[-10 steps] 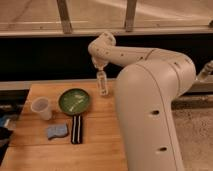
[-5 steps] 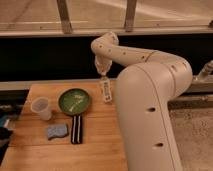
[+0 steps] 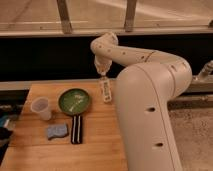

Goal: Knock the bottle over

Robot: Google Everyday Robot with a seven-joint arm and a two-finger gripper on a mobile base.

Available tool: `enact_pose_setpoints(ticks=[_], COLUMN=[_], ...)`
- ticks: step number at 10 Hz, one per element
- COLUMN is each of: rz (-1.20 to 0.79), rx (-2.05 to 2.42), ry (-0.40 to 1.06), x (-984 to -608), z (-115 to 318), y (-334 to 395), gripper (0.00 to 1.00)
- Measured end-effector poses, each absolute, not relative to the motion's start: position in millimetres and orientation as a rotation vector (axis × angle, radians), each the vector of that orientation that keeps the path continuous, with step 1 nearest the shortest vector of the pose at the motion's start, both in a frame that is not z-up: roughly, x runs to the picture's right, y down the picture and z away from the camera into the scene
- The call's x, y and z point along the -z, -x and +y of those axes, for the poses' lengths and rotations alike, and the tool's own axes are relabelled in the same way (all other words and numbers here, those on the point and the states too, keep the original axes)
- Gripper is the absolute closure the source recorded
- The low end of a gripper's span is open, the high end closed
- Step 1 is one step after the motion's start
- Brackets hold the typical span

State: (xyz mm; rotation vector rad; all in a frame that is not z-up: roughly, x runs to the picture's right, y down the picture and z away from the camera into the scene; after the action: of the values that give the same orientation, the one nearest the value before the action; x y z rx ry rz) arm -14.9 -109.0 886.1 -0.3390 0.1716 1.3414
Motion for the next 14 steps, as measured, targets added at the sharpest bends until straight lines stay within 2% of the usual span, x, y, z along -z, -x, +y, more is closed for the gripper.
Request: enact_pose_setpoints(ticks=[3, 4, 8, 14], rz=[0.172, 0.172, 0.172, 0.172], rx=[-1.342, -1.342, -1.342, -1.342], ry=[0.339, 0.339, 0.339, 0.339], x=[-886.1, -886.1, -886.1, -886.2], z=[-109.1, -109.1, -109.0, -108.9], y=[14.5, 14.4, 14.2, 14.2], gripper=[0.71, 0.59, 0.22, 0.20])
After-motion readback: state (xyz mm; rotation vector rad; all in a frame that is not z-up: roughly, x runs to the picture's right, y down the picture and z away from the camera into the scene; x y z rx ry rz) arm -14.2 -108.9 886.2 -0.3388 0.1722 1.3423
